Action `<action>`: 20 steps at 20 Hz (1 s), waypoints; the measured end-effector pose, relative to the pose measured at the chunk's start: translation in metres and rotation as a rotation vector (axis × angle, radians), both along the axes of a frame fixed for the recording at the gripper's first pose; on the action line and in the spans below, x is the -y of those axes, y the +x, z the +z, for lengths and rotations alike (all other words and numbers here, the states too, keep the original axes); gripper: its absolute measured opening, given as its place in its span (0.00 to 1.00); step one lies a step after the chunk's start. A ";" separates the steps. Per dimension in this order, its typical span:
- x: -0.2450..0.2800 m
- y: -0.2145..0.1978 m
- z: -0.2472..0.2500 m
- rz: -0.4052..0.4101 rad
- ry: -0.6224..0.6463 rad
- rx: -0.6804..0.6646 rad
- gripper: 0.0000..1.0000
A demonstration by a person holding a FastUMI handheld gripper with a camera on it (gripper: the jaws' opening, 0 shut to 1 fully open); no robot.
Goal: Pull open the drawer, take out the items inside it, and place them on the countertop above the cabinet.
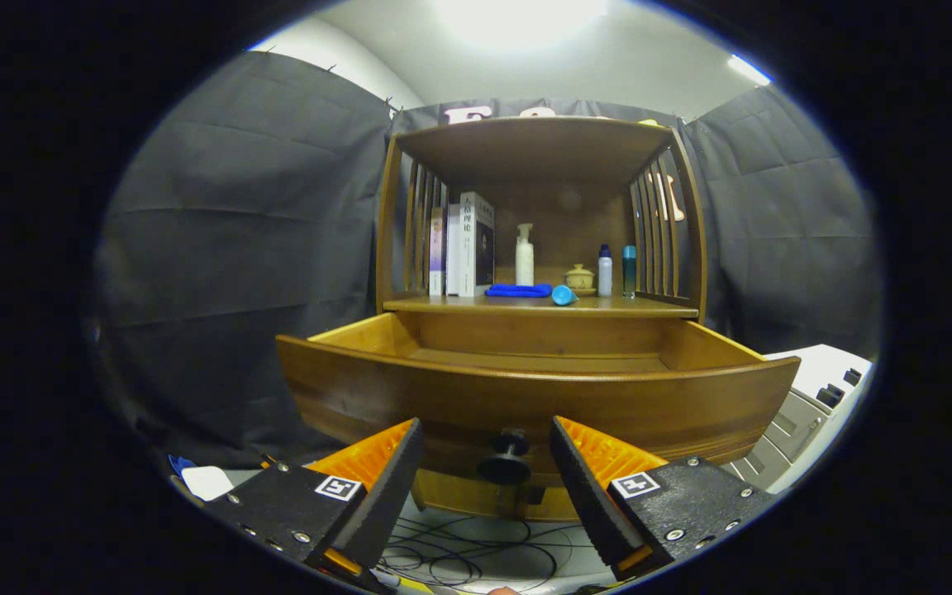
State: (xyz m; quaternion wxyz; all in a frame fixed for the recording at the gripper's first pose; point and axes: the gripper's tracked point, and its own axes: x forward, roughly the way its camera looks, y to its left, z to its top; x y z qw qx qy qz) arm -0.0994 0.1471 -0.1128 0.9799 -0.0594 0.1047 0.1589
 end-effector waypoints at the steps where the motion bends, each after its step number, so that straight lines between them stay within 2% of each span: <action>1: 0.003 0.002 -0.006 -0.012 -0.005 -0.012 0.94; 10: 0.015 0.030 -0.018 -0.077 -0.021 -0.027 0.94; 20: 0.014 0.035 -0.018 -0.132 -0.021 -0.016 0.93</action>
